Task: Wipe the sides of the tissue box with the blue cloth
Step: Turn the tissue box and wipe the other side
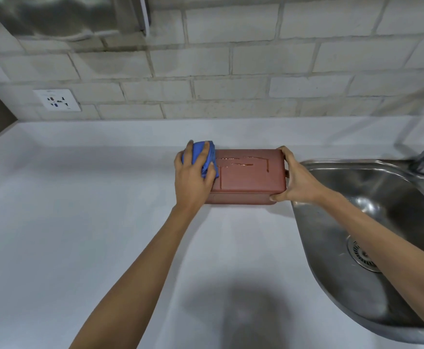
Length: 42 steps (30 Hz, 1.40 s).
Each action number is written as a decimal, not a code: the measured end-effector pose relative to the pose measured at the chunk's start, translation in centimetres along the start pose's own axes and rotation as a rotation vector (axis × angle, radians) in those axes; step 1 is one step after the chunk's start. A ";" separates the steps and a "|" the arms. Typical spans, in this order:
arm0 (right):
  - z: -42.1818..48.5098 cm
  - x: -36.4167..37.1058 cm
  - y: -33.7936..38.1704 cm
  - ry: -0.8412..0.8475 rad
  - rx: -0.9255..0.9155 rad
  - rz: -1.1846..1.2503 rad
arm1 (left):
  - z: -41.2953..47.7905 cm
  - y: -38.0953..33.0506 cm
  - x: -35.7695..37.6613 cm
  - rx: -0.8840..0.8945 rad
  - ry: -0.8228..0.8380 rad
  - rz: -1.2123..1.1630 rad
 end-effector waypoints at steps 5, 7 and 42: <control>0.0 -0.2 0.1 0.012 -0.019 -0.002 | -5.1 -1.4 -0.7 0.245 0.040 0.088; -0.2 -0.1 0.1 0.016 -0.028 0.001 | -6.4 -1.2 -1.3 0.271 0.056 0.094; -0.2 -0.1 -0.1 -0.009 -0.019 0.018 | -1.6 -7.3 1.8 0.317 0.072 0.235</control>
Point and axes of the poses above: each hand's wrist, its own z-axis towards the middle knuckle, its own x-axis out of the palm, y = z × x, the point moved 9 cm from there along z, towards the middle knuckle, and after that the axes turned 14 degrees about x, right-handed, at the moved point
